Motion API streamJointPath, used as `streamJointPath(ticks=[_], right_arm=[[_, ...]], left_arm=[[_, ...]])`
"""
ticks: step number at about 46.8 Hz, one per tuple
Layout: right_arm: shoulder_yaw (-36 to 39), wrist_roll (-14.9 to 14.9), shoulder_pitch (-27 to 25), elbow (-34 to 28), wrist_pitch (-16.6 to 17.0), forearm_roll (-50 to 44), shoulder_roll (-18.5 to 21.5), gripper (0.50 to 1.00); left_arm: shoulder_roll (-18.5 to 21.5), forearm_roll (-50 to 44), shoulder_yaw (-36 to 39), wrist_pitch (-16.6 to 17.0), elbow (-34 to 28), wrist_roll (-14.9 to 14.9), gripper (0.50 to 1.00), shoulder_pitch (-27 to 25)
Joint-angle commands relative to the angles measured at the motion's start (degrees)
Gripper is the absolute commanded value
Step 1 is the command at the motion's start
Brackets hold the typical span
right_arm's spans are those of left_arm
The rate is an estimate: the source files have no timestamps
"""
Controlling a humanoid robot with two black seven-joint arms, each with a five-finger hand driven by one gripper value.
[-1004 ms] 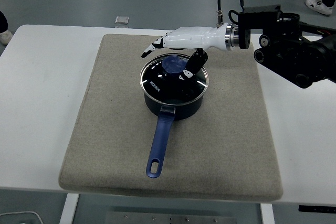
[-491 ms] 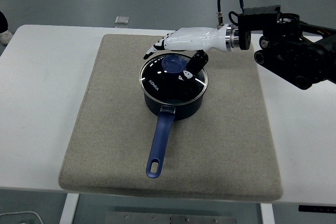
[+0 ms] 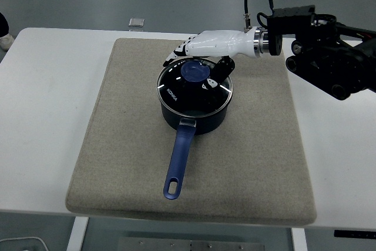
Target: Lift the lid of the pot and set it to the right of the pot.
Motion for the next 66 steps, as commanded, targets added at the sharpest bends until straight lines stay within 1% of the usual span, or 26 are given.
streamJointPath(ticks=[1,25,34,66], right_arm=[[0.0,0.0,0.1,0.0,0.0,0.0,-0.3,0.895],[-0.1,0.0,-0.1,0.0,-0.4,0.0,-0.5,0.893],[-1.8,0.0,0.0,0.0,-1.0,-0.1,-0.6,0.893],[-1.8,0.0,-0.1,-0.3,-1.0,-0.1,-0.6,0.891]], left_arm=[[0.0,0.0,0.0,0.0,0.0,0.0,1.000,0.0],[0.0,0.0,0.1,0.0,0.0,0.0,1.000,0.0],[0.0,0.0,0.0,0.0,0.0,0.0,1.000,0.0],[0.0,0.0,0.1,0.0,0.0,0.0,1.000,0.0]])
